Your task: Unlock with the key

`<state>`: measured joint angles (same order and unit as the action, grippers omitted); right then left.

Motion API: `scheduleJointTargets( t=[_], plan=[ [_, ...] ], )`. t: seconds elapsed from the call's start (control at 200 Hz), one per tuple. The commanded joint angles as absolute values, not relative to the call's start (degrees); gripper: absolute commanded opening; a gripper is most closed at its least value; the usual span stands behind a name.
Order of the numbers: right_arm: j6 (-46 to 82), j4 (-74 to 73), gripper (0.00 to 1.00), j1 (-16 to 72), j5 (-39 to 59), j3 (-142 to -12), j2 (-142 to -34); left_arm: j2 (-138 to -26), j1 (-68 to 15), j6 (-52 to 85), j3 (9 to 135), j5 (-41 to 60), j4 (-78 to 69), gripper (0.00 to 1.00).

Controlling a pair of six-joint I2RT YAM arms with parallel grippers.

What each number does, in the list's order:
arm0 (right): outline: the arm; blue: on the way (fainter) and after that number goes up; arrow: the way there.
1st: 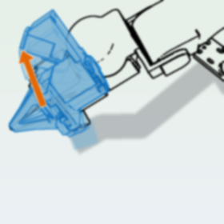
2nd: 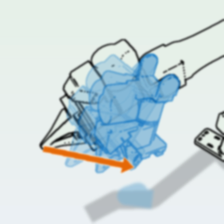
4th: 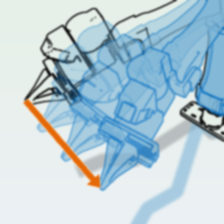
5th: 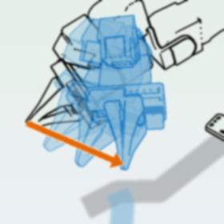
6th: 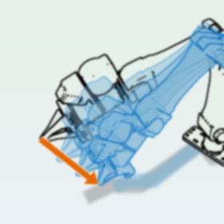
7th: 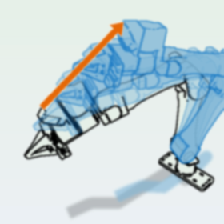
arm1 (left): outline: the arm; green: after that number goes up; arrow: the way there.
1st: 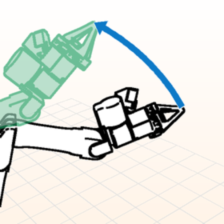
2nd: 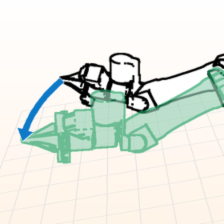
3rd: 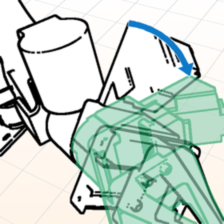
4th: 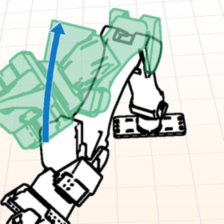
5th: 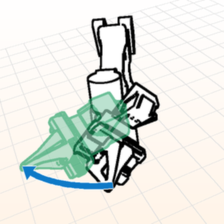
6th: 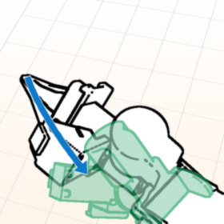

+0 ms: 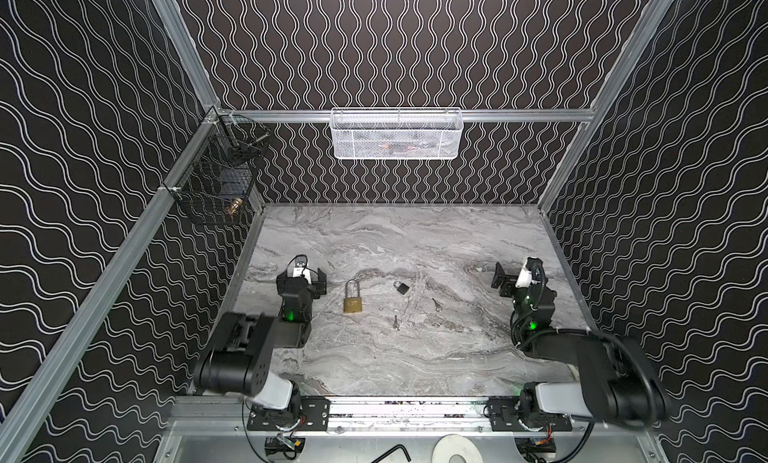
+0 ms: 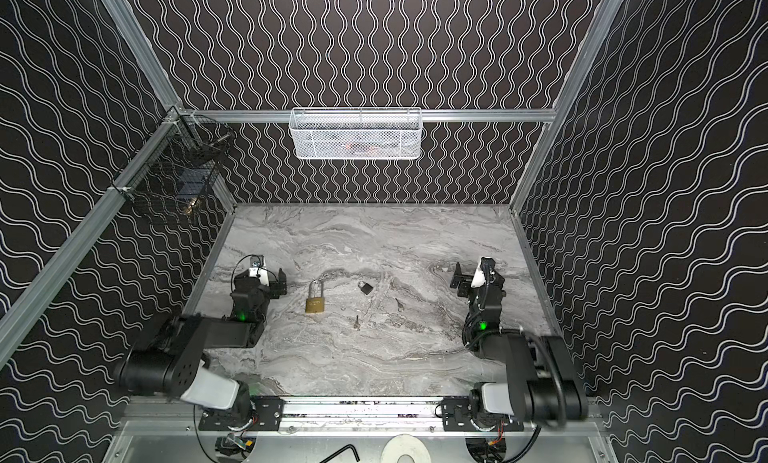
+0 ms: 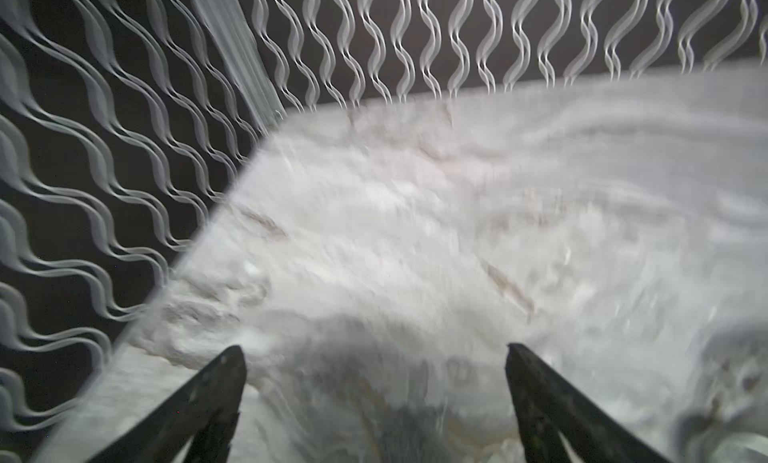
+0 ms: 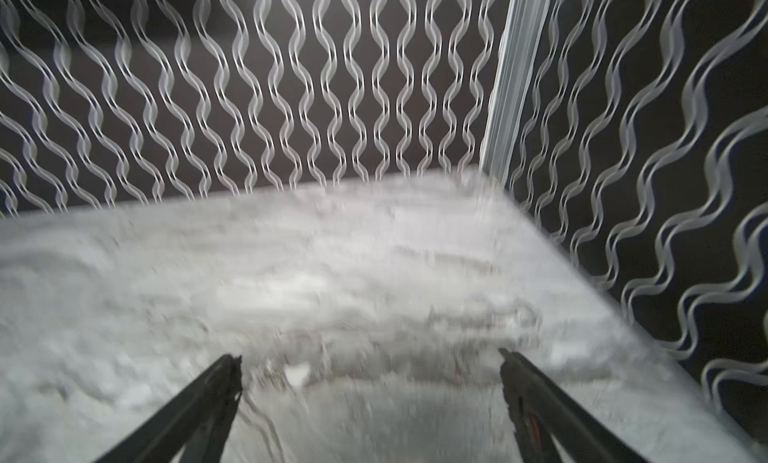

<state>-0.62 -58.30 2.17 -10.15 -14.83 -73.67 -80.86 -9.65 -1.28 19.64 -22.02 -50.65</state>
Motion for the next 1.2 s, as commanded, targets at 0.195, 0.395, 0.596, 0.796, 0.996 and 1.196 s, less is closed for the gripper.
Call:
scheduleJointTargets(
  t=[0.195, 0.395, 0.596, 0.796, 0.996, 1.196],
  plan=[
    [8.74, 3.80, 0.96, 10.52, -3.71, -38.66, -67.78, -68.38, -20.01, 24.81, 36.63, 0.17, -9.64, 0.91],
    [16.73, 4.17, 0.72, 16.61, 13.72, -36.60, -73.69, -74.63, -26.56, 31.95, 36.64, 26.29, -19.17, 0.82],
    [20.48, -0.06, 0.58, 23.17, 13.80, -36.65, -81.99, -77.13, -31.87, 30.87, 36.61, 26.00, -19.51, 0.80],
    [23.67, -2.91, 0.50, 23.38, 16.81, -35.70, -84.08, -76.48, -32.54, 30.55, 36.62, 23.85, -18.00, 0.80],
    [26.54, -3.30, 0.47, 23.38, 19.47, -33.73, -84.20, -76.62, -32.71, 28.23, 38.36, 22.17, -14.50, 0.80],
    [28.37, -5.96, 0.45, 23.47, 20.84, -32.23, -84.86, -77.51, -32.98, 28.58, 38.48, 22.06, -15.62, 0.79]
  ],
)
